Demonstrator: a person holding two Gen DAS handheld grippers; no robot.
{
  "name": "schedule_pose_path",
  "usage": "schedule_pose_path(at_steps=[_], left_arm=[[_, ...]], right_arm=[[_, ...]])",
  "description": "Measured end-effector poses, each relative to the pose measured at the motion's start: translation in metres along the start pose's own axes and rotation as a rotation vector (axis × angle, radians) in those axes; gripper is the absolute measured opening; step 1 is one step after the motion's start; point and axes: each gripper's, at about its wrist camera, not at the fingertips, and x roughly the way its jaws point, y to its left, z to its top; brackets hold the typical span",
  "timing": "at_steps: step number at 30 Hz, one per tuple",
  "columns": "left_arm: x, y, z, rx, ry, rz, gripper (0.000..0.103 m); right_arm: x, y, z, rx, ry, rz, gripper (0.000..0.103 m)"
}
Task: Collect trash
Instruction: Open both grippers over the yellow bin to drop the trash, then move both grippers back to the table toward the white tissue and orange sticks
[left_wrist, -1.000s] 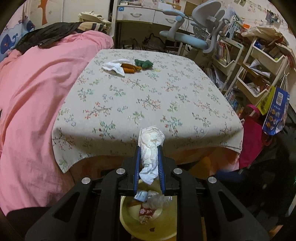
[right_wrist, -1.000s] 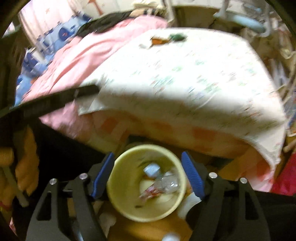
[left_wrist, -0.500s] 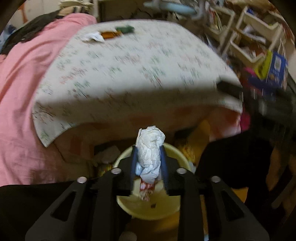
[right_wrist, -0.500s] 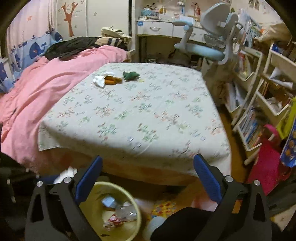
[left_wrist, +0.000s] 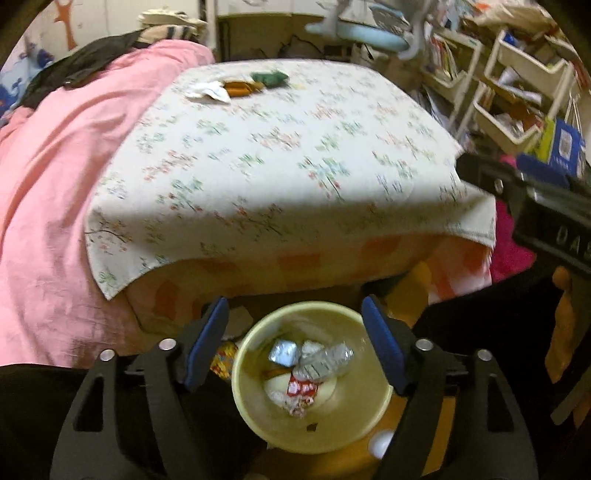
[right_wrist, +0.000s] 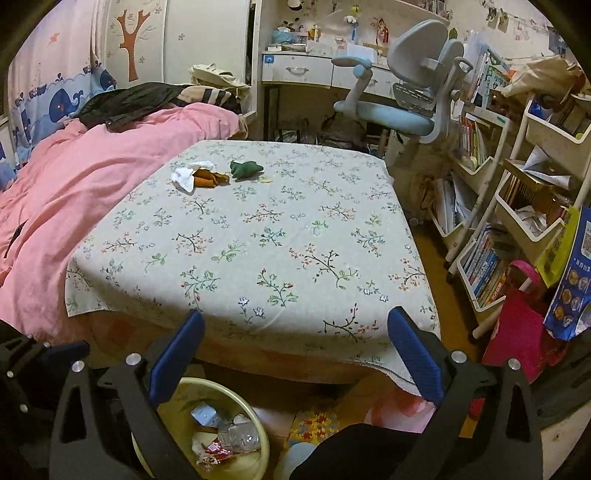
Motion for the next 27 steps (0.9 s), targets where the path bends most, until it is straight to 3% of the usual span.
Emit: schedule_pose_path(at_steps=[15,27], left_arm=[[-0.015,0.025,0.012,-0.120,-0.121,0.086,0.083],[-0.031,0.045,0.040,-0.171,-0.214,0.137,0.086]], right_arm=[[-0.001,0.004,0.006,-0.011,-0.008,0.009,0.095],[0.003,0.013,0.020,-0.041,-0.027,0.016,0.095]])
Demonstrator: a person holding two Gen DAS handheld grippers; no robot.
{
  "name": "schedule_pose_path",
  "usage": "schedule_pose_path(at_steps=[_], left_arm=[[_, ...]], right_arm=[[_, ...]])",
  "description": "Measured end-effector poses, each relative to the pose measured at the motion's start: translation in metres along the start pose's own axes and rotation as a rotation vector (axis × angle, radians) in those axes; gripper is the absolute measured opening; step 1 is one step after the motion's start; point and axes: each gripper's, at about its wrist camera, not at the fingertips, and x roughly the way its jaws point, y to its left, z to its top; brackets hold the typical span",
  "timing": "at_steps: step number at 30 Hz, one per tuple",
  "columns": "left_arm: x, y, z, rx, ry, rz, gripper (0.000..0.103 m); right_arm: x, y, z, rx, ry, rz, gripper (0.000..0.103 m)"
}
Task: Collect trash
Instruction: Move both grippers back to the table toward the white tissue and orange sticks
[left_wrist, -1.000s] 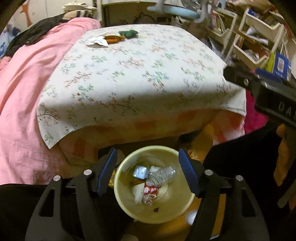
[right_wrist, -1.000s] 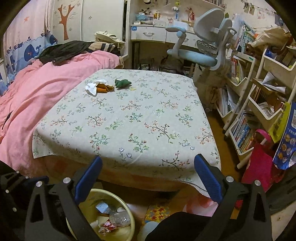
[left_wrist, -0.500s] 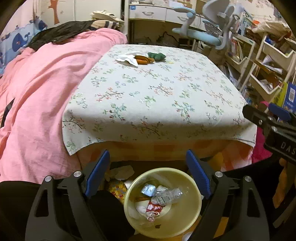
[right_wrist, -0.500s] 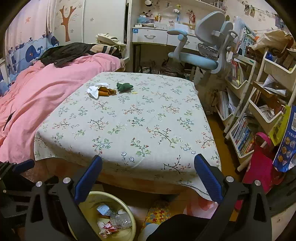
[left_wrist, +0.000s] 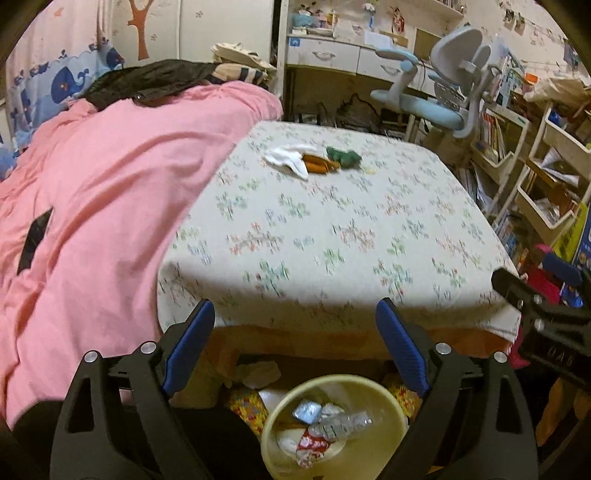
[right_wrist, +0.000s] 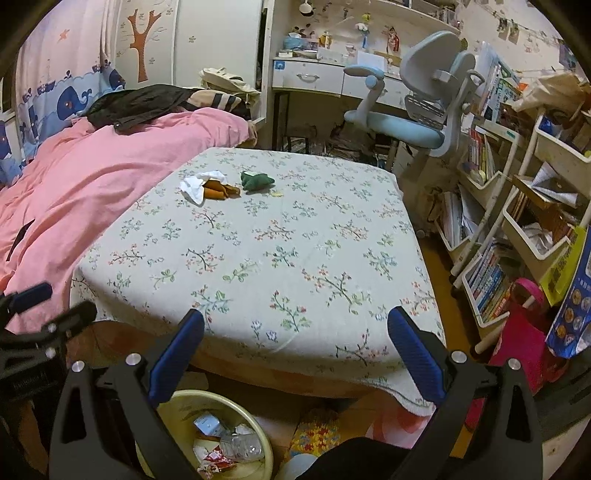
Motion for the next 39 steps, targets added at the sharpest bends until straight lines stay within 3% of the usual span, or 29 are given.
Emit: schedule_pose_path(at_steps=[12,27,39], left_arm=[[0.013,0.019,0.057,-0.003,-0.072,0.046,0.088],[0.046,0.018,0.088,0.006,-0.066,0.054,0.089],[0.085,0.027,0.113,-0.035,-0.031,0.061,0.090]], right_arm=[[0.014,0.014,0.027,-0.055,-0.034,0.012,0.095],[0.034,0.025,0.043,-0.073,-0.005,0.047,0.095],[0.065,0.022,0.074,-0.091,0.016,0.069,0.095]])
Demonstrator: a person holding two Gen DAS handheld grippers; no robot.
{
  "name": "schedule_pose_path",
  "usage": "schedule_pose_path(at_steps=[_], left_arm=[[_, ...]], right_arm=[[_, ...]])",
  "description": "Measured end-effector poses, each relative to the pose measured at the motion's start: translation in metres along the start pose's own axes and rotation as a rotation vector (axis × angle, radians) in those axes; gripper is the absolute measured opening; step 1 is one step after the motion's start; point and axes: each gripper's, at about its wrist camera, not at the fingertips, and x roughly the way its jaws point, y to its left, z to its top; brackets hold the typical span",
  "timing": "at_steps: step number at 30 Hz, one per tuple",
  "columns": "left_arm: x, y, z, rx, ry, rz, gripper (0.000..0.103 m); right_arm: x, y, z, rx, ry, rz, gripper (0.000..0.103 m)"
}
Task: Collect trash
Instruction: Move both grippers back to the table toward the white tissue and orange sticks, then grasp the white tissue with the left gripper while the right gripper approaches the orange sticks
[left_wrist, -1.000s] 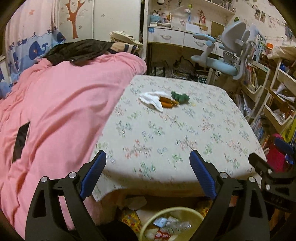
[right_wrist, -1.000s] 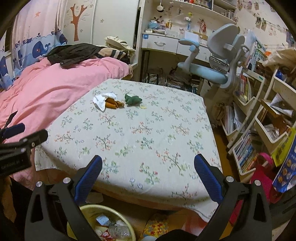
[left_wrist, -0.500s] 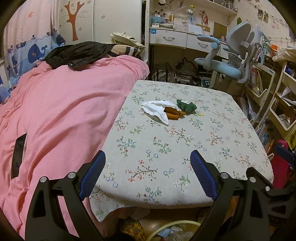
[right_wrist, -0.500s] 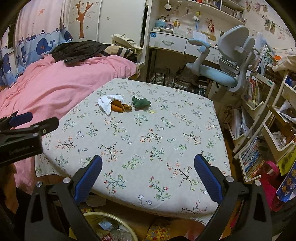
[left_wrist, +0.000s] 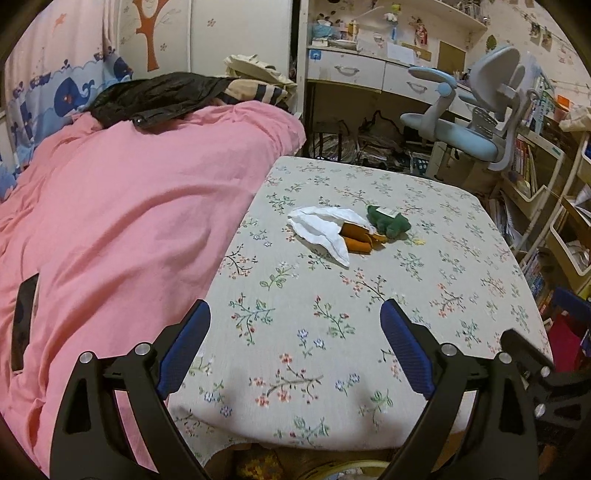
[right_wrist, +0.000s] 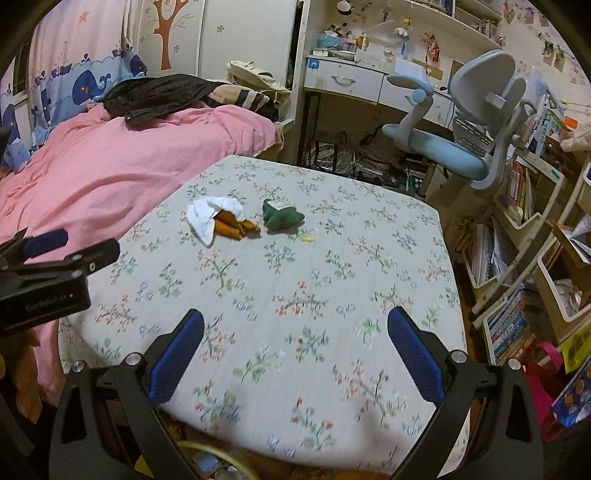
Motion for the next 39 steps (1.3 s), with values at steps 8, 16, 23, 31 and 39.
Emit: schedule_pose_path(at_steps=[8,16,23,31,39], left_arm=[[0.046,0.008,0.022,-0.059,0.053,0.016,0.090],[0.100,-0.004,0.045,-0.050,0.088,0.003,0.090],[0.148,-0.017,0.061,-0.019,0.116,0.004,0.090],[0.188,-0.020,0.076,-0.032,0.165,-0.074,0.058],[0.185,-0.003,0.092,-0.098,0.185,-0.175,0.005]], right_arm=[[0.033,-0.011,0.018,0.008,0.043,0.035,0.095],[0.060,-0.022,0.019,0.073,0.114,0.089,0.095],[0.064,-0.024,0.021,0.091,0.126,0.115,0.095],[0.078,-0.018,0.029,0.063,0.140,0.126,0.095],[0.102,-0.005,0.037,0.059,0.181,0.190,0.095]])
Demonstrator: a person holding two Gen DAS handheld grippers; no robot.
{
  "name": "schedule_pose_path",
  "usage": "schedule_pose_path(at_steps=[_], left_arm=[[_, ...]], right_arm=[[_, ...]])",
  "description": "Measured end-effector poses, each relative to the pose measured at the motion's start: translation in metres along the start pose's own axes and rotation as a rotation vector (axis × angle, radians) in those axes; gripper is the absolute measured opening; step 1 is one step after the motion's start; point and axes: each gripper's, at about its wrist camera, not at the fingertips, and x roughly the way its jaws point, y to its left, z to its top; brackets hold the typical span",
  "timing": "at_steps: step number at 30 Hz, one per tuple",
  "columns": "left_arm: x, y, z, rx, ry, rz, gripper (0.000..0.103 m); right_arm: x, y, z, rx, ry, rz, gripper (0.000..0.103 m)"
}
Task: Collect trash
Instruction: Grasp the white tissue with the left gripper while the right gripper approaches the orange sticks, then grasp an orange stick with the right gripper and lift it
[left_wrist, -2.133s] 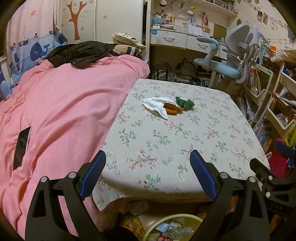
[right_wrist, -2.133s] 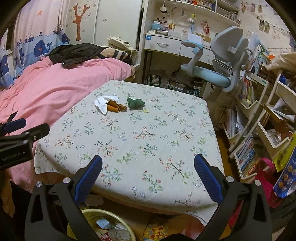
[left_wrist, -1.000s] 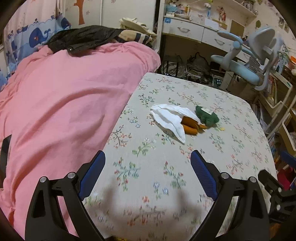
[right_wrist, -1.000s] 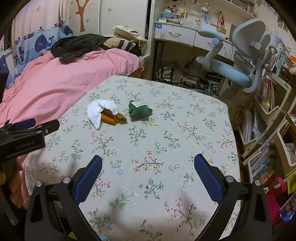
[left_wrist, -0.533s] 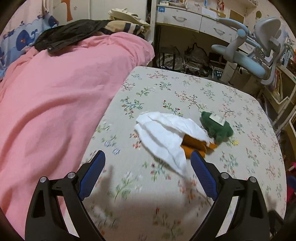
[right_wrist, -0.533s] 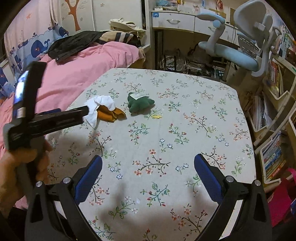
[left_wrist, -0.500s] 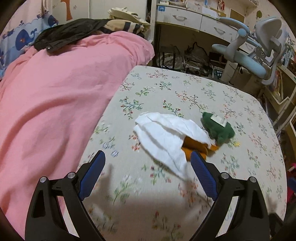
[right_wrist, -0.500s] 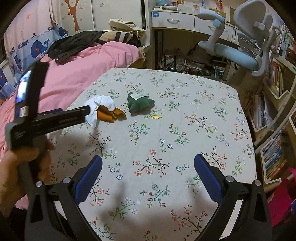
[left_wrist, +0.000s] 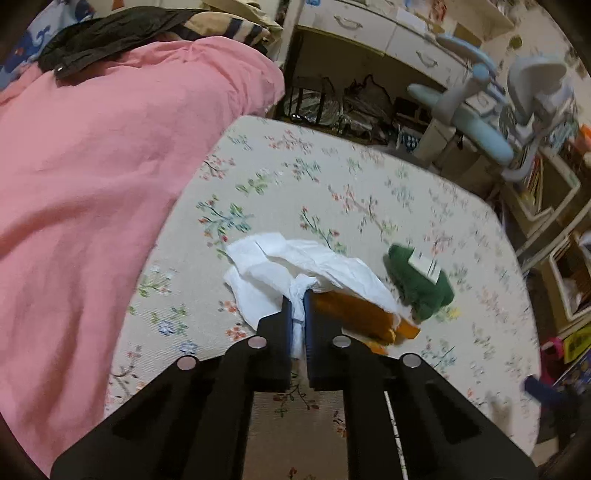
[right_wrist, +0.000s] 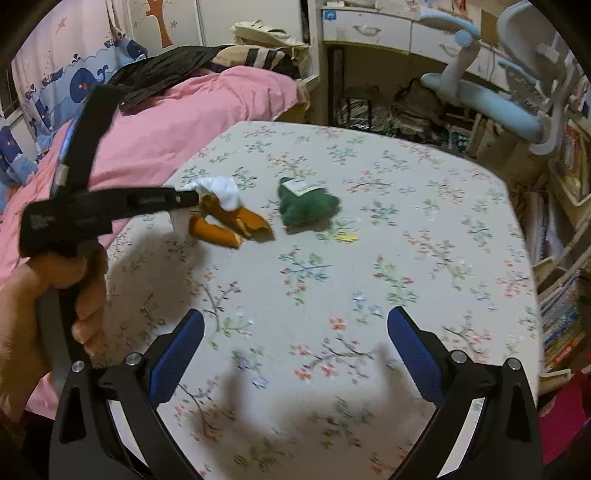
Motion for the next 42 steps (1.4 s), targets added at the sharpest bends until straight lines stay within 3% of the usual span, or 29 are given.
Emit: schedule_pose_path(at_steps=[5,8,10,11,12,16,24,28,30,33,42], left_arm=[[-0.035,0.017,0.012,-0.058,-0.071,-0.038,0.005],[-0.053,0.024,0.015,-0.088,-0.111,-0.057,0.005],[-0.061,0.027,0.017,-0.097,-0.129,-0.052,0.005],[-0.063,0.027,0.018,-0.097,-0.134,-0.053,0.005],[-0.064,0.027,0.018,-0.095,-0.136,-0.054,0.005],[-0.067,0.027,0.019,-0.094,-0.138,-0.062,0.005],[-0.065,0.027,0.020,-0.082,-0.128,-0.072,0.005],[-0.064,0.025,0.021,-0.079,-0.125,-0.072,0.005],[-0.063,0.026,0.021,-0.078,-0.125,-0.073,0.005],[-0.063,0.024,0.020,-0.069,-0.126,-0.073,0.005],[-0.079,0.010,0.003,0.000,-0.140,-0.082,0.005]], right_arm=[[0.011,0.016,0.008,-0.032,0.002,0.066,0.095],[0.019,0.030,0.016,-0.063,-0.010,0.150,0.095],[0.029,0.040,0.022,-0.087,-0.007,0.206,0.084],[0.037,0.044,0.025,-0.099,0.009,0.235,0.072],[0.043,0.047,0.028,-0.104,0.022,0.257,0.066],[0.058,0.057,0.038,-0.139,0.032,0.276,0.056],[0.082,0.056,0.054,-0.151,0.048,0.293,0.055],[0.092,0.061,0.055,-0.210,0.061,0.245,0.054],[0.090,0.063,0.054,-0.236,0.068,0.229,0.033],[0.087,0.056,0.054,-0.208,0.089,0.245,0.017],[0.035,0.041,0.034,-0.115,0.059,0.269,0.017]])
